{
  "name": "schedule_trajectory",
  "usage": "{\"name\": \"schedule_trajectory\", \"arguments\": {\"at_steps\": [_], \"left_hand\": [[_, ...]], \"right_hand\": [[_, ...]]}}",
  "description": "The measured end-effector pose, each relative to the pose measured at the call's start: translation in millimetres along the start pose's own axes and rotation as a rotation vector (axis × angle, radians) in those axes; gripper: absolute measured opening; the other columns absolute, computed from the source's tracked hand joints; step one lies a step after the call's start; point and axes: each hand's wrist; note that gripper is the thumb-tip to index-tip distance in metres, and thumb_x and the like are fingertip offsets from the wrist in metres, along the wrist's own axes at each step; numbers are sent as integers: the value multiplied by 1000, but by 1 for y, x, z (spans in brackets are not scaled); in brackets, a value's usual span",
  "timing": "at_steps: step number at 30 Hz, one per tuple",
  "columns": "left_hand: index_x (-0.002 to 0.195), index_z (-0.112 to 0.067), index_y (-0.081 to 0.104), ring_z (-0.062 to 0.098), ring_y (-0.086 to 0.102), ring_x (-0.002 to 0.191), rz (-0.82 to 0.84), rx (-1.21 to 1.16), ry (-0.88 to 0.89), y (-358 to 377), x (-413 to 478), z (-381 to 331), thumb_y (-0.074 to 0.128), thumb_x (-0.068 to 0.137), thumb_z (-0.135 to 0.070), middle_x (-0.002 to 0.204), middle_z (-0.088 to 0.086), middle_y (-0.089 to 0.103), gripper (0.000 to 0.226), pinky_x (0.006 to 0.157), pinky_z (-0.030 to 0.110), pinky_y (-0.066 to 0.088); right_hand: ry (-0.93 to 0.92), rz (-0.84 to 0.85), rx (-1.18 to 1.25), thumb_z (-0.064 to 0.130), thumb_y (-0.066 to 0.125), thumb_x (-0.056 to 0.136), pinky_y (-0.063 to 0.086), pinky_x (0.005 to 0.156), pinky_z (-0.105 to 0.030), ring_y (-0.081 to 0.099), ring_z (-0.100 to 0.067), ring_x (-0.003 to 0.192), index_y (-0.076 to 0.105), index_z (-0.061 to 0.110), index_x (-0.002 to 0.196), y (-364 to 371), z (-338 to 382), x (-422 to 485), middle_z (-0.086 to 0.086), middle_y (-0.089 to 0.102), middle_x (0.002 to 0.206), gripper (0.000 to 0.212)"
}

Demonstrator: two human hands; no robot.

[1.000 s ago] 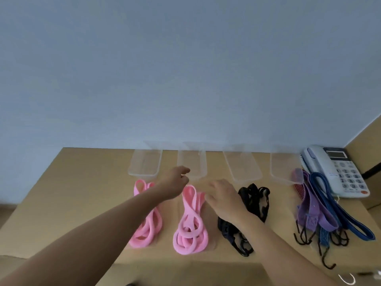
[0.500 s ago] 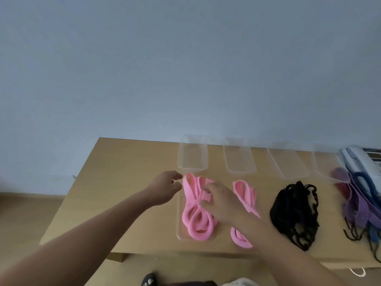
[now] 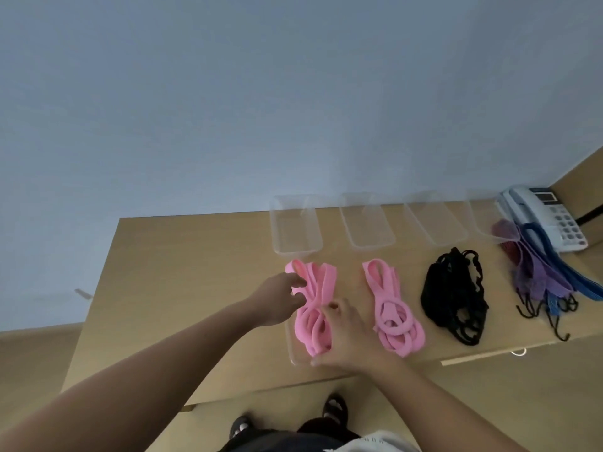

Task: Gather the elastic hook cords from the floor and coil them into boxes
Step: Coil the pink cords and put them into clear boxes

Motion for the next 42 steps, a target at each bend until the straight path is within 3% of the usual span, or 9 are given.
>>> {"name": "schedule_trajectory", "arguments": {"at_steps": [6,9,14,18,21,27,33,38,42], "left_hand": [[140,-14,52,19,53,127,-15,-9,-2,-4,5,-10,54,95,-16,144,2,53,45,102,29,42],[139,-16,52,17,54,124,-41,-31,-1,-12,5,-21,55,91,-12,142,1,54,48,101,28,43],[142,-19,48,10,51,125,-86,-89,80,-31,4,-50,56,92,-12,143,-6,52,52,96,21,40],[135,-23,55,4,54,122,-183,-230,153,-52,0,-80,57,94,-18,131,-15,58,41,96,19,44],[116,-21,63,2,64,105,-259,-339,181,-70,-3,-97,62,92,-21,113,-13,69,24,97,34,52],[100,-5,50,27,70,96,-276,-512,183,-87,-14,-115,58,97,-24,98,4,77,21,89,46,54],[97,-6,52,32,69,81,-155,-654,99,-90,-30,-133,56,83,-23,95,20,74,22,75,42,58],[95,-7,64,35,64,73,-120,-841,59,-101,-35,-142,55,81,-62,90,24,70,58,60,36,54],[84,-10,67,31,63,62,-146,-864,81,-109,-34,-136,56,86,-55,85,21,71,47,54,34,54]], "right_hand": [[-108,72,84,39,65,83,46,87,-24,51,-9,93,55,18,117,-23,-3,1,3,51,112,42],[-100,89,89,28,52,92,51,79,-38,59,-19,83,58,13,95,-56,-6,0,-2,61,91,16],[-183,-229,118,29,47,99,33,56,-31,36,-7,54,32,27,61,-126,-10,10,7,38,60,41],[-298,-378,305,38,61,94,34,54,-20,46,-8,56,56,20,72,-171,-11,18,7,51,62,29],[-359,-447,487,31,71,87,44,55,-15,58,-4,60,65,25,84,-196,-11,21,11,62,68,9],[-448,-411,904,17,74,85,51,58,-18,65,-12,60,69,34,85,-219,-12,24,2,72,77,17],[-553,-412,849,18,75,85,50,70,-17,64,-5,76,75,36,83,-231,-5,27,14,72,83,18],[-616,-448,783,18,75,84,48,66,-15,61,-5,73,76,38,89,-237,7,27,15,68,84,20],[-641,-549,712,9,78,80,47,64,-16,59,-7,68,77,32,91,-235,15,29,11,63,79,25]]}}
Point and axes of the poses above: each hand's wrist, its own x-axis towards the middle knuckle, its own y-axis out of the palm, z = x × y
